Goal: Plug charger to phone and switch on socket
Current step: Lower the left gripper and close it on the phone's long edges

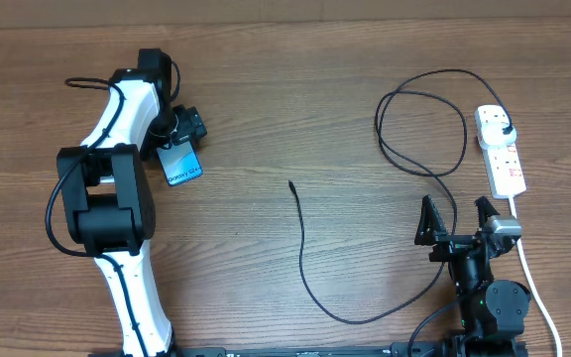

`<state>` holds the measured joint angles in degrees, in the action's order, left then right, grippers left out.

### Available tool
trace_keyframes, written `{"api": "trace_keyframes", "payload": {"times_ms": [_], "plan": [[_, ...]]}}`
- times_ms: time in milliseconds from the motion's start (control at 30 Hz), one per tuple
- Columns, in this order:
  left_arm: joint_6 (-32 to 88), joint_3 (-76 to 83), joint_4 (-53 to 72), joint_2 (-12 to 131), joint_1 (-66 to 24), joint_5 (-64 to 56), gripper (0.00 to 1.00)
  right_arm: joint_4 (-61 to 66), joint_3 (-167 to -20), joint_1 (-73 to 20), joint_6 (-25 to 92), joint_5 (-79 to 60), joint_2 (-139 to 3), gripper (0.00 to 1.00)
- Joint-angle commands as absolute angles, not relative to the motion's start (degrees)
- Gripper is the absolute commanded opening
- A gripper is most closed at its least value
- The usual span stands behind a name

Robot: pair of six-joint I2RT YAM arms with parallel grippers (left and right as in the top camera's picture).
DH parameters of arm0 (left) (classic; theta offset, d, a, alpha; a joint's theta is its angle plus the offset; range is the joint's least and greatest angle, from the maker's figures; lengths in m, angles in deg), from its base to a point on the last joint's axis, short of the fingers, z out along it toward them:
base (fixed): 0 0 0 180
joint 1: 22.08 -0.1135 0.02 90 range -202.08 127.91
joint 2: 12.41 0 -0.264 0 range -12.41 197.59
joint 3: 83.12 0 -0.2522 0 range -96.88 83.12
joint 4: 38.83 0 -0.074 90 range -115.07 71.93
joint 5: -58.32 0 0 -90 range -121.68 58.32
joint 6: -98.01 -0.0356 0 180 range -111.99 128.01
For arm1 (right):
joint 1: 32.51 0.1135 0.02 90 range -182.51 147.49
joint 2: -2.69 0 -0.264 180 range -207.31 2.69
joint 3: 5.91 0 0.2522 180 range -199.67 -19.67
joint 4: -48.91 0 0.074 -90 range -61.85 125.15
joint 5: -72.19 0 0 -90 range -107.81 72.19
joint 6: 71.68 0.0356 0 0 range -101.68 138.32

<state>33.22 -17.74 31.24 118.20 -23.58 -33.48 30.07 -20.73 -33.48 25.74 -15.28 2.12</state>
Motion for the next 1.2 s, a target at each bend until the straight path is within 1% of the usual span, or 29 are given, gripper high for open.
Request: {"api": "trace_keyframes", "payload": {"times_ms": [0, 333, 567, 667, 1167], "plan": [[33.81, -14.52, 31.79, 121.39, -23.17, -32.5, 1.0, 30.42, -20.12, -33.09, 25.32, -15.81, 2.51, 1.0], [33.81, -14.52, 32.09, 121.39, -23.19, -31.6, 1.0, 30.42, -20.12, -33.11, 25.32, -15.81, 2.53, 1.0], [33.79, -14.52, 35.09, 121.39, -23.19, -31.49, 1.0, 30.42, -20.12, -33.11, 25.32, -15.81, 2.53, 1.0], [33.77, -14.52, 34.72, 121.39, -23.19, -29.66, 1.0, 30.42, -20.12, -33.11, 25.32, -15.81, 2.53, 1.0], [33.79, -14.52, 34.02, 121.39, -23.19, -27.75, 1.0, 30.42, -20.12, -33.11, 25.32, -15.81, 2.53, 1.0]]}}
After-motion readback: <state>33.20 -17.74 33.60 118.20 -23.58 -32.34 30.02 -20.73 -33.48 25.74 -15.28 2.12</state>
